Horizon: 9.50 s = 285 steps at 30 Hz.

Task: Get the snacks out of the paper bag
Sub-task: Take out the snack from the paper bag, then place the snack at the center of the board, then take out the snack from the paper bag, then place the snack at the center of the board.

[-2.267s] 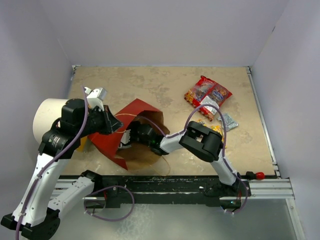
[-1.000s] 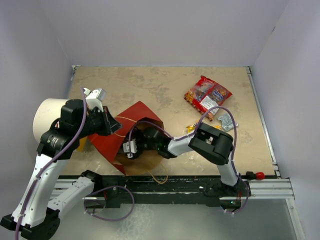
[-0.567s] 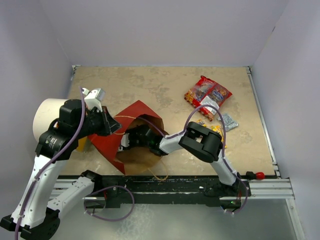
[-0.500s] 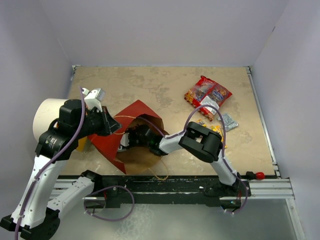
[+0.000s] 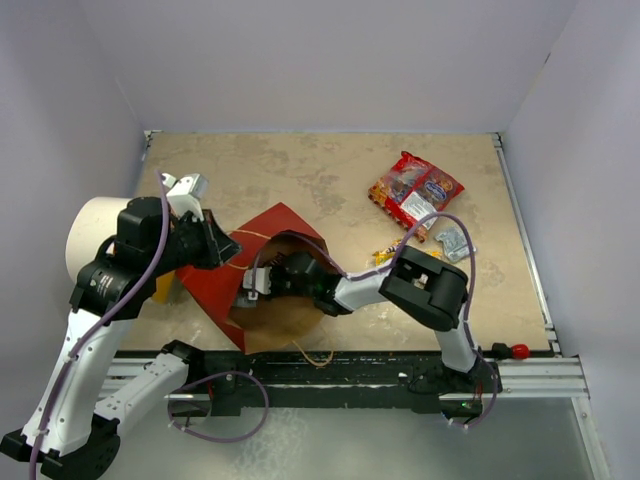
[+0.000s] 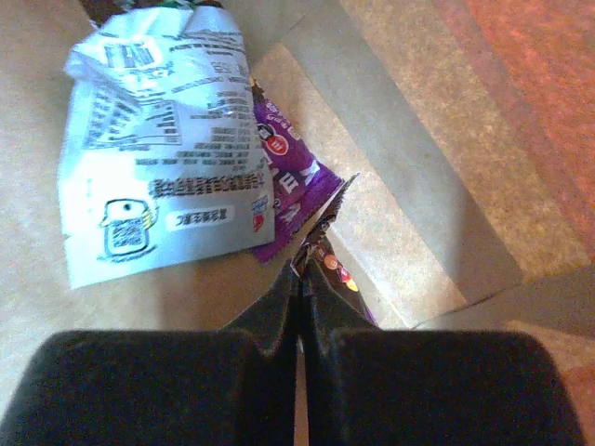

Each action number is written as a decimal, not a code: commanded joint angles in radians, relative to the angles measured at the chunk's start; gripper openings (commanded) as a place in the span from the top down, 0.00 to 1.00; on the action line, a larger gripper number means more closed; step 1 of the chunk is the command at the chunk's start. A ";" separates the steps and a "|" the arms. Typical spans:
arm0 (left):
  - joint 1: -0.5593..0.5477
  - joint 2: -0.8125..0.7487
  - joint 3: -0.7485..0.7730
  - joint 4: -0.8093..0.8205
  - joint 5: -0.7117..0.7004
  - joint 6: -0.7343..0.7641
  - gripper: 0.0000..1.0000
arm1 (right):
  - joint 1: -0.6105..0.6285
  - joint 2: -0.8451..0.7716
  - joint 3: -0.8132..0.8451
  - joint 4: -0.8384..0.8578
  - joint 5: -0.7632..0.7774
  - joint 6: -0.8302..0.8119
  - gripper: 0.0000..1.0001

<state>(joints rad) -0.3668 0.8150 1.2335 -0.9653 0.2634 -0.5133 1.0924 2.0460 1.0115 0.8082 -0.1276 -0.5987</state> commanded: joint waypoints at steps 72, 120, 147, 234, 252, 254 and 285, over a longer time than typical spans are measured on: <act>-0.002 0.033 -0.124 0.458 0.252 -0.011 1.00 | -0.677 -0.531 0.132 -1.379 0.714 1.201 0.99; -0.004 -0.186 -0.180 0.047 -0.018 -0.001 1.00 | -0.417 -1.148 -0.196 -0.805 -0.375 0.288 0.37; -0.003 -0.072 -0.013 0.023 -0.082 0.021 1.00 | 0.184 -0.426 -0.122 -0.184 -0.118 -0.028 0.47; -0.003 -0.075 -0.088 0.162 -0.147 0.001 1.00 | 0.139 -0.661 -0.228 -0.326 0.154 0.269 1.00; -0.002 -0.054 -0.124 0.181 -0.110 -0.020 1.00 | 0.139 -1.210 -0.164 -0.646 0.188 0.148 1.00; -0.001 -0.057 -0.126 0.182 -0.108 -0.023 1.00 | 0.140 -1.241 -0.145 -0.649 0.282 0.095 1.00; -0.003 -0.069 -0.089 0.135 -0.159 -0.044 1.00 | -0.578 -0.701 0.075 -1.492 0.988 1.447 1.00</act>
<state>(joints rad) -0.3679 0.7292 1.1133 -0.8478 0.1219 -0.5610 0.6155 1.3567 1.0977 -0.5026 0.8406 0.5999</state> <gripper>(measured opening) 0.005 0.004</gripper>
